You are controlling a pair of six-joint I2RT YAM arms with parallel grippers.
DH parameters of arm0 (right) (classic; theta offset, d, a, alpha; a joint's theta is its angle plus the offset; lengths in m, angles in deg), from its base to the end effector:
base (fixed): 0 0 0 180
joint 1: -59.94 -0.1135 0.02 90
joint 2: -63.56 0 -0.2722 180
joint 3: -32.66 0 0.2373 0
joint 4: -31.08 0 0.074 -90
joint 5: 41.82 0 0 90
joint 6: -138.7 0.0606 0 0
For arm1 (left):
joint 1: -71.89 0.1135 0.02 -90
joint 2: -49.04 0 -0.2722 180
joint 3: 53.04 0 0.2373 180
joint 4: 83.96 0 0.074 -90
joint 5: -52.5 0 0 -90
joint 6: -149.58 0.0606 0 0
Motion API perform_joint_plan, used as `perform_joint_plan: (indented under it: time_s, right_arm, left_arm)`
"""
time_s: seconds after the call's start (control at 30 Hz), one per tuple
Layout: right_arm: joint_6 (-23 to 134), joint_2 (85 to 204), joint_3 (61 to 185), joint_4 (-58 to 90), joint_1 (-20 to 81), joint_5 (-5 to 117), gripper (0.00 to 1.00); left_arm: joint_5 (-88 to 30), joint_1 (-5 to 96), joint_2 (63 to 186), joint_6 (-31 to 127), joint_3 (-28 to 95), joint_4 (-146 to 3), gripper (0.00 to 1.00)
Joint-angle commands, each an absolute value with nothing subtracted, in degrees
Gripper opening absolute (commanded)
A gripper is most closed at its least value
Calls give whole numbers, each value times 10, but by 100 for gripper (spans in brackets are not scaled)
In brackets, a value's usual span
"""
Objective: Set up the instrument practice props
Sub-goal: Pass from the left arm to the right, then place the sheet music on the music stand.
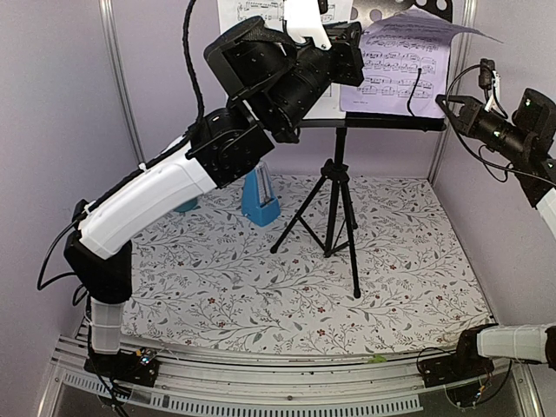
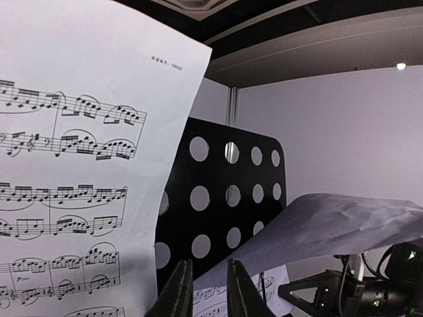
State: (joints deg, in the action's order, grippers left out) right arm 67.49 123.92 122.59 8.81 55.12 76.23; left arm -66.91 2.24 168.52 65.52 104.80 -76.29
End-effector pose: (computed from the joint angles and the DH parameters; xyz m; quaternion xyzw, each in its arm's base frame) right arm 0.2151 0.0467 0.4834 -0.1026 0.6583 0.3057 0.6802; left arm 0.1841 -0.4107 0.5624 0.1190 0.5134 -0.3369 0.7802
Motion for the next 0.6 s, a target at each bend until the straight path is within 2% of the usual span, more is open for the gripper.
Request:
perform_joint_plan:
  time_s: [0.0,0.57]
  right_arm:
    - [641,1261,1281,10,552,748,0]
    - [585,1286,1350,-123,522,672,0]
  left_arm:
    - [-658,33,1670,662,1055,-773,20]
    - [-638,34,1665,651,1043,-759,19]
